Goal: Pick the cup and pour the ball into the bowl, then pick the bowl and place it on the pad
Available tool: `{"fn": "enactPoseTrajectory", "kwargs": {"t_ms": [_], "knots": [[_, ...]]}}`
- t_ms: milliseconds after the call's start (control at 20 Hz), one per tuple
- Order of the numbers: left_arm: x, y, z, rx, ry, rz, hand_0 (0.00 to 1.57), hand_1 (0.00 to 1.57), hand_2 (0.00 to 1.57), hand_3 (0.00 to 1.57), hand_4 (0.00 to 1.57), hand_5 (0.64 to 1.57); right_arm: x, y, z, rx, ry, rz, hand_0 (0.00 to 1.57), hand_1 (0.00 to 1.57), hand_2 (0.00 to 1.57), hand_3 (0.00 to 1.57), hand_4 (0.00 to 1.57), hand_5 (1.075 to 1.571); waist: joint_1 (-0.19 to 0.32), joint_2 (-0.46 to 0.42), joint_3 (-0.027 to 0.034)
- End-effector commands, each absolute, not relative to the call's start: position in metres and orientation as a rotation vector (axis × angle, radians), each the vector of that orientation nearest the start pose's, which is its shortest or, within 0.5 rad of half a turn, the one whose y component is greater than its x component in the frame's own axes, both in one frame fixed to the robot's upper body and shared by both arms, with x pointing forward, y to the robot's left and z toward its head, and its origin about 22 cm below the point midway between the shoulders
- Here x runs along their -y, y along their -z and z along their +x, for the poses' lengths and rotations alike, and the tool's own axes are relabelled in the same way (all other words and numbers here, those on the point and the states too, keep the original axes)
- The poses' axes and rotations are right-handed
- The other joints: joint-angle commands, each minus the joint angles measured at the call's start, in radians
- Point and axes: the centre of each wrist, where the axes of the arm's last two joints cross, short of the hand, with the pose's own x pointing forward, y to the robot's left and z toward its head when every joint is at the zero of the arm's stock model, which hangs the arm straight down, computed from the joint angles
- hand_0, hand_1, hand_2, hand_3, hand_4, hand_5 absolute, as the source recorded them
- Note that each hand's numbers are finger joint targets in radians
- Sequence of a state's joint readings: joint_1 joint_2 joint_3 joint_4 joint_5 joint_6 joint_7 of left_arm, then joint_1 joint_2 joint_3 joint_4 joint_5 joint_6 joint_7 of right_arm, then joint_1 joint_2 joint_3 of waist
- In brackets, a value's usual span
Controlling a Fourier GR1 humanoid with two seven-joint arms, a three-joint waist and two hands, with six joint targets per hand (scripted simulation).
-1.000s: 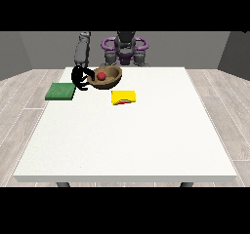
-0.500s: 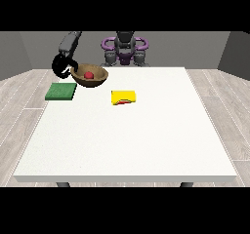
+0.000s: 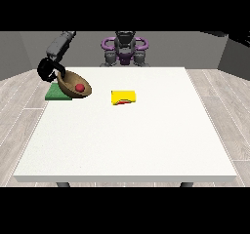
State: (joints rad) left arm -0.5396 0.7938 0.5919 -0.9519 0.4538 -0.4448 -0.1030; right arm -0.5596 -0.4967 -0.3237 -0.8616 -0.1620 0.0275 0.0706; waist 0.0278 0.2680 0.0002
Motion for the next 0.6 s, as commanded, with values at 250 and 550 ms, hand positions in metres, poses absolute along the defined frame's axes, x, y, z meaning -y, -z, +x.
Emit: {"fn": "enactPoseTrajectory", "kwargs": {"t_ms": [250,550], "knots": [[-0.499,-0.265,0.288,2.197,-0.086,0.19,0.0,0.0,0.0,0.0,0.68,1.559,0.493,-0.095,0.329,1.62,0.219,-0.391,1.57,1.57,1.57,0.08,0.96,1.571,0.028,0.2,0.0041],[-0.501,-0.278,0.27,2.234,-0.102,0.176,0.0,0.0,0.0,0.0,0.69,1.558,0.524,-0.115,0.317,1.665,0.232,-0.423,1.57,1.57,1.57,0.0,0.98,1.571,0.031,0.234,0.0027]]}}
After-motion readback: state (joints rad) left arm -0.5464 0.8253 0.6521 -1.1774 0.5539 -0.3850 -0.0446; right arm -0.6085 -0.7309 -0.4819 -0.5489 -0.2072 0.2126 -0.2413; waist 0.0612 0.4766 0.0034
